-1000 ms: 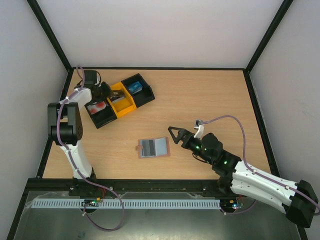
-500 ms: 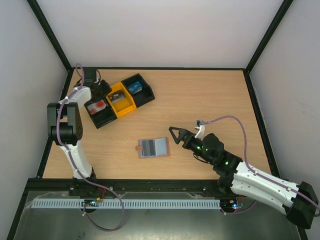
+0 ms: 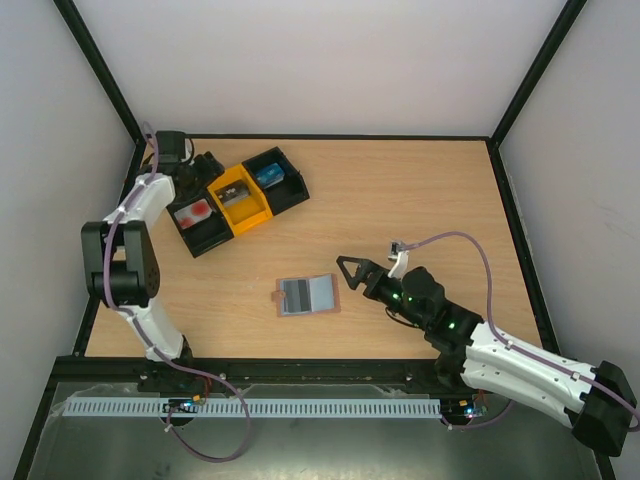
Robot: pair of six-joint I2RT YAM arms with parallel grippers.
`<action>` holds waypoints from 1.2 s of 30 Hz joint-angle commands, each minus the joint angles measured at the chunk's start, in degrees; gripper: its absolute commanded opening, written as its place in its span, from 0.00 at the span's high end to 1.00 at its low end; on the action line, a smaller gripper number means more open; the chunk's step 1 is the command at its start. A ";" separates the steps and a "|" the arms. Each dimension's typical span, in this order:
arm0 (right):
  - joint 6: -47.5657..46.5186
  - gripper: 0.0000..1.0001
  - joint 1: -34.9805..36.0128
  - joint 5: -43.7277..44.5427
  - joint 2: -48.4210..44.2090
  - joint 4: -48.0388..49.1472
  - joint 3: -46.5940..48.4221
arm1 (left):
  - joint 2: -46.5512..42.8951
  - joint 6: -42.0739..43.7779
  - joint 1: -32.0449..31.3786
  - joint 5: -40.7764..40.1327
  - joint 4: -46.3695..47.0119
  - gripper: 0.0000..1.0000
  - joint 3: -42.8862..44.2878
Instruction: Take the credit cards out of the card holder
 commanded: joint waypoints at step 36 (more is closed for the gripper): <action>2.13 0.59 2.84 -9.17 26.99 3.38 5.08 | -43.76 -8.55 -22.68 21.46 25.67 0.27 -58.50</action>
